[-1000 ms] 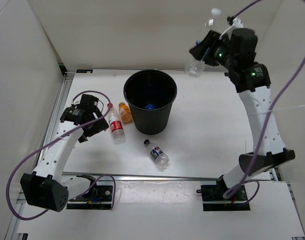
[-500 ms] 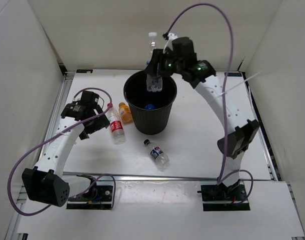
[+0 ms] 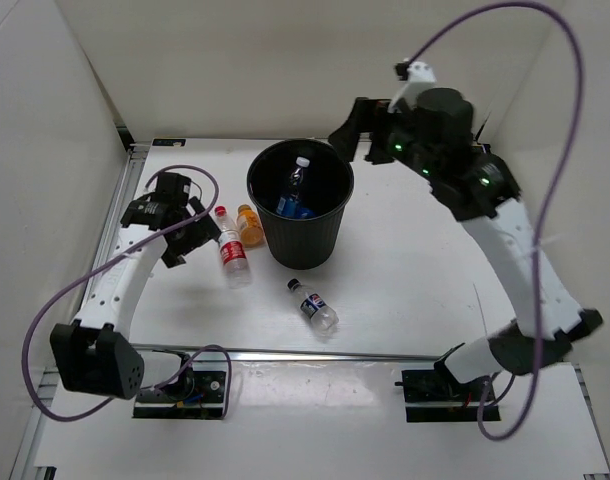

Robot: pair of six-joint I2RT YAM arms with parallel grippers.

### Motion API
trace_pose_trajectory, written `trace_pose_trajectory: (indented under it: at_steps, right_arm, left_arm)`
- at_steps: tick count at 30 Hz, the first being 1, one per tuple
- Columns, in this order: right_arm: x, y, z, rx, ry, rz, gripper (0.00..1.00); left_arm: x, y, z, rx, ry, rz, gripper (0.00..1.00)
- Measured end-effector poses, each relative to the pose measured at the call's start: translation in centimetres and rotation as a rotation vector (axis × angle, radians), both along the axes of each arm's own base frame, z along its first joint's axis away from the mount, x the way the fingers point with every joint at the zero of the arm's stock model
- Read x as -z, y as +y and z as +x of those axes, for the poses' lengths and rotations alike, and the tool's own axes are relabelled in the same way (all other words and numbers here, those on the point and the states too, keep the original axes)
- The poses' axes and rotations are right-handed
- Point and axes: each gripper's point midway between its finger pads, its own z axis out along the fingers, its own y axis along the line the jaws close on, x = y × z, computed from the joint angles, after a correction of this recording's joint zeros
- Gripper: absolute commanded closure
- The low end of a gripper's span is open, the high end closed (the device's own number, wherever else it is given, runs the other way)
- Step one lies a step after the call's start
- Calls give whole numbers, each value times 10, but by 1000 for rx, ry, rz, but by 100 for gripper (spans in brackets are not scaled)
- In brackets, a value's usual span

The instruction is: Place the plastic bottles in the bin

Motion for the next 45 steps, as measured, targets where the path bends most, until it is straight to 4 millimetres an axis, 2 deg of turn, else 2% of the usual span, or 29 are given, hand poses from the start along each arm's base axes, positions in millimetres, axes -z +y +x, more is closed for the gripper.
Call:
trace_pose_trajectory:
  at_steps: [2, 6, 8, 12, 15, 21, 25, 28, 29, 31, 33, 36, 37, 40, 42, 44, 45]
  right_arm:
    - [-30, -22, -22, 21, -66, 42, 0]
    - [-52, -39, -42, 30, -118, 76, 0]
    - [-52, -41, -44, 32, -115, 70, 0]
    - [-33, -42, -41, 41, -68, 21, 0]
    - [-23, -46, -43, 48, -45, -14, 0]
    - [-25, -59, -51, 67, -56, -43, 0]
    - [-27, -65, -55, 75, -65, -51, 0]
    - [-24, -68, -57, 77, -58, -63, 0]
    - [-23, -69, -57, 80, -56, -68, 0]
    - [-20, -71, -57, 84, -45, -80, 0]
    - [-17, -74, -57, 90, -39, -88, 0]
    - [-16, -77, -56, 100, -31, -90, 0]
    - [-16, -78, -56, 101, -30, -88, 0]
    - [-16, -79, -57, 107, -23, -74, 0]
    - [-14, -79, -59, 102, -13, -66, 0]
    - [-9, -79, -62, 98, 4, -57, 0]
    - [-6, -79, -63, 96, 14, -55, 0]
  left_arm:
    - [9, -7, 12, 11, 8, -30, 0]
    - [37, -21, 39, 38, 47, -75, 0]
    - [52, -25, 48, 47, 77, -83, 0]
    - [80, -29, 62, 59, 123, -88, 0]
    - [89, -30, 68, 61, 130, -89, 0]
    - [102, -33, 78, 77, 130, -84, 0]
    - [119, -35, 87, 90, 158, -77, 0]
    - [134, -35, 89, 96, 191, -72, 10]
    - [138, -35, 89, 96, 202, -71, 19]
    - [142, -35, 87, 99, 215, -74, 31]
    - [141, -36, 88, 99, 212, -78, 46]
    - [136, -37, 87, 87, 187, -89, 53]
    - [135, -36, 84, 77, 183, -93, 59]
    - [120, -29, 71, 39, 165, -100, 59]
    - [92, -20, 72, 10, 98, -95, 59]
    - [47, -11, 82, -22, -4, -91, 61]
    - [17, -8, 93, -32, -81, -92, 61]
